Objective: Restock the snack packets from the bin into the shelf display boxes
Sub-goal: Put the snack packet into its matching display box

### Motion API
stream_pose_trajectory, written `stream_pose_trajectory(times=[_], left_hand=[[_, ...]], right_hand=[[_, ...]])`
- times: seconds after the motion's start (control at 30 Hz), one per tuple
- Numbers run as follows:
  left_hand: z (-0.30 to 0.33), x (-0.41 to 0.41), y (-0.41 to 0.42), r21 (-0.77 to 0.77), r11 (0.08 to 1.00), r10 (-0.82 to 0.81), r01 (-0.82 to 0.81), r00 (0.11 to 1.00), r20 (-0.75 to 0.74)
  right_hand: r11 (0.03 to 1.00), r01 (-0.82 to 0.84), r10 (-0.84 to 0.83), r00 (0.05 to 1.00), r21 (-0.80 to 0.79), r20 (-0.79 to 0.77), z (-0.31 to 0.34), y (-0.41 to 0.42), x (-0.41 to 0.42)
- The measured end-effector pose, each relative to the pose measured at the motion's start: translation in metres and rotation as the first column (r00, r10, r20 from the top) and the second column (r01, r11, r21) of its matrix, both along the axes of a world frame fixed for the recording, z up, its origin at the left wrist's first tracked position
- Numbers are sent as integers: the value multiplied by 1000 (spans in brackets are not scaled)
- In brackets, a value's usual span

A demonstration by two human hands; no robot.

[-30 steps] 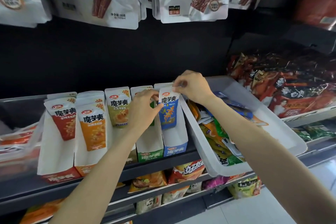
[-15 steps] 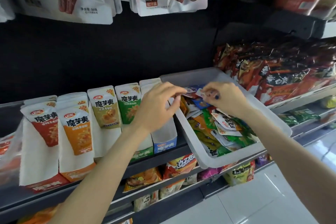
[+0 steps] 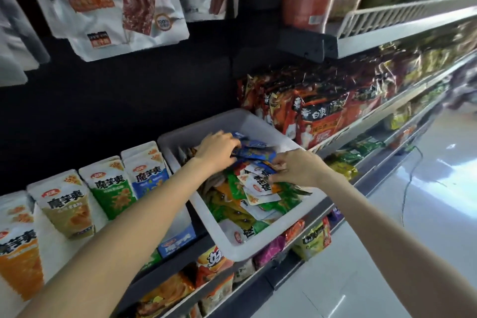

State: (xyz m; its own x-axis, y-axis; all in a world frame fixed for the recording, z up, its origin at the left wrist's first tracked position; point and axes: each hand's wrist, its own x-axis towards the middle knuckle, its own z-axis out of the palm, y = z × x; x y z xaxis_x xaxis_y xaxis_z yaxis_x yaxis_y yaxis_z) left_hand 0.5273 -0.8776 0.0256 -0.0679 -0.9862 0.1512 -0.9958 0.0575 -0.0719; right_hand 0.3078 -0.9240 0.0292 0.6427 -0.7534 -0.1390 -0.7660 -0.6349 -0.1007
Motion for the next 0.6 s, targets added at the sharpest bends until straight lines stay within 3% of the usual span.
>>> stream_pose_trajectory(times=[0.1, 0.17, 0.23, 0.3, 0.37, 0.5, 0.6], left_hand=[[-3, -1, -10, -15, 998, -59, 62, 988, 141], [-3, -1, -9, -101, 988, -104, 115, 989, 106], [1, 1, -4, -258, 951, -172, 169, 985, 12], [13, 2, 8, -408, 890, -250, 205, 966, -61], [28, 3, 26, -458, 867, -283, 195, 950, -130], [55, 12, 69, -480, 877, -233, 14, 886, -401], [58, 10, 102, -647, 733, -145, -212, 880, -452]], right_hand=[[1000, -5, 5, 1000, 18, 28, -1, 1, -2], [999, -9, 12, 997, -42, 70, 1, 4, -2], [987, 50, -7, 963, -152, 269, 7, 9, -2], [964, 110, 36, 850, -243, 526, 15, 15, -1], [954, 35, 158, 784, -297, 600, 25, 19, 0], [975, -107, 212, 702, -194, 680, 38, 37, 12], [957, 47, 216, 544, -287, 811, 36, 61, 31]])
